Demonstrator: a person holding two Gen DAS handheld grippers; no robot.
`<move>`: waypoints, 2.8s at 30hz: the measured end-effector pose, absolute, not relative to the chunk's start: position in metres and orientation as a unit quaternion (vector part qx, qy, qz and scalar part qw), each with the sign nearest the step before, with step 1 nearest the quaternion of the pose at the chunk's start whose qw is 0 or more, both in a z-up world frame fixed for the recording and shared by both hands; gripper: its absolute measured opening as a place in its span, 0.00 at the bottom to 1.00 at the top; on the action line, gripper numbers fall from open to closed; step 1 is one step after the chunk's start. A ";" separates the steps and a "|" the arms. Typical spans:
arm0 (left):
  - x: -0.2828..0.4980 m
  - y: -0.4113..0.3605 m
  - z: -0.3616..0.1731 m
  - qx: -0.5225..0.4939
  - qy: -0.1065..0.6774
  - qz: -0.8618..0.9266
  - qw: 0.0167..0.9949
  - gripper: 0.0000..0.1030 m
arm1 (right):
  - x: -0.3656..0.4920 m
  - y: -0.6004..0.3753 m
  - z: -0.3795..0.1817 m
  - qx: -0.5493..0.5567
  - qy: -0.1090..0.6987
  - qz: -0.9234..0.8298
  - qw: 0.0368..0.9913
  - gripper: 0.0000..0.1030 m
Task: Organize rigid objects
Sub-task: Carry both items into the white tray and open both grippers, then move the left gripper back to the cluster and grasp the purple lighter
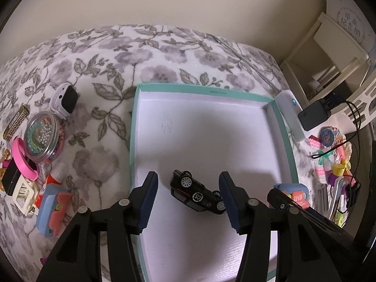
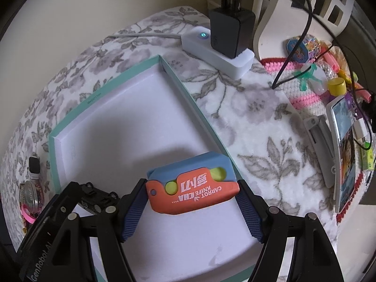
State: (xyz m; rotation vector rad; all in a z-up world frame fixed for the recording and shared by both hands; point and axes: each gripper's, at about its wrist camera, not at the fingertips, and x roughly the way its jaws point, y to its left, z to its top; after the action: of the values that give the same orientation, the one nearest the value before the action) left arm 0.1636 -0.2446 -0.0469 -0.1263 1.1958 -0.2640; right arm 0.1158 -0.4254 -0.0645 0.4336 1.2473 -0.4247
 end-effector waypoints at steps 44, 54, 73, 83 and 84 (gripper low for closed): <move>0.147 -0.088 0.067 -0.059 0.466 -0.004 0.883 0.95 | 0.108 -0.333 0.045 0.138 0.465 -0.077 0.871 1.00; 0.117 -0.018 0.049 -0.039 0.490 0.070 0.868 0.95 | 0.105 -0.270 0.033 0.109 0.491 -0.005 0.864 1.00; 0.087 -0.008 -0.069 -0.026 0.569 0.040 0.821 0.95 | 0.111 -0.202 -0.067 0.050 0.614 0.034 0.787 1.00; 0.084 -0.045 -0.091 0.028 0.585 -0.032 0.810 0.95 | 0.114 -0.229 -0.054 0.076 0.610 -0.005 0.789 1.00; 0.083 -0.050 -0.091 0.033 0.585 -0.042 0.810 0.95 | 0.114 -0.232 -0.054 0.078 0.609 -0.007 0.789 1.00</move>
State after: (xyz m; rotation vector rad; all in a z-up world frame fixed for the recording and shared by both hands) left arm 0.0834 -0.0501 -0.0909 0.0710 1.2498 -0.0891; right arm 0.1139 -0.2316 -0.0538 0.1684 1.3116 -0.0141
